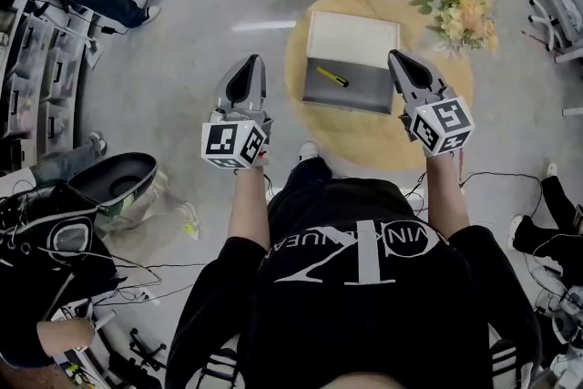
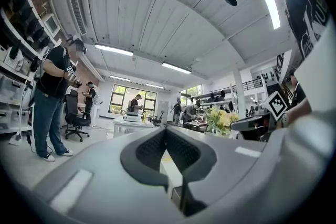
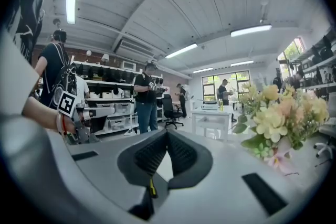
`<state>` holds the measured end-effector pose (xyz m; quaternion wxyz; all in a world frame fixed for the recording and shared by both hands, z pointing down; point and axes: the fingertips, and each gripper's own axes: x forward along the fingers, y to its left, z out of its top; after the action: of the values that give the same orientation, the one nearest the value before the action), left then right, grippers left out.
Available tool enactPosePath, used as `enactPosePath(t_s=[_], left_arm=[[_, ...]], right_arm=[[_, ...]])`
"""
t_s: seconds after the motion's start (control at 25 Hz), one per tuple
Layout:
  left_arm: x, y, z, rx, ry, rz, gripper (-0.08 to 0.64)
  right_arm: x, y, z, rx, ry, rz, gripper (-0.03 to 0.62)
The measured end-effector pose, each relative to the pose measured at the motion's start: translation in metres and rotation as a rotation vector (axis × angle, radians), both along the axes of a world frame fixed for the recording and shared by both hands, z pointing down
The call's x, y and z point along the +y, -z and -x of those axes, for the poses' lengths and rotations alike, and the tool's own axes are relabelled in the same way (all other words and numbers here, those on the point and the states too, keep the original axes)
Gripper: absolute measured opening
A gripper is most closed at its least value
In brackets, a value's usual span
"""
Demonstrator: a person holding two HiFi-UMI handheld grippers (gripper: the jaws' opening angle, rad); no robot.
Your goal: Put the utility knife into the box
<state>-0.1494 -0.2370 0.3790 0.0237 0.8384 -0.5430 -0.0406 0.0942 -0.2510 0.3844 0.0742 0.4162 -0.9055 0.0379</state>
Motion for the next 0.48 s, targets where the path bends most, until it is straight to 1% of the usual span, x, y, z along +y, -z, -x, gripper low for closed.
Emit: enactPosePath(t_s=[0.32,0.48], left_arm=[[0.008,0.012,-0.007,-0.003,0.007,-0.016,0.011],[0.002,0.008,0.000,0.001,0.008,-0.021,0.011]], right_arm=[[0.007,0.007,-0.009,-0.005,-0.004,-0.005,0.014],[0.001,0.004,-0.002,-0.001,-0.004,-0.011,0.014]])
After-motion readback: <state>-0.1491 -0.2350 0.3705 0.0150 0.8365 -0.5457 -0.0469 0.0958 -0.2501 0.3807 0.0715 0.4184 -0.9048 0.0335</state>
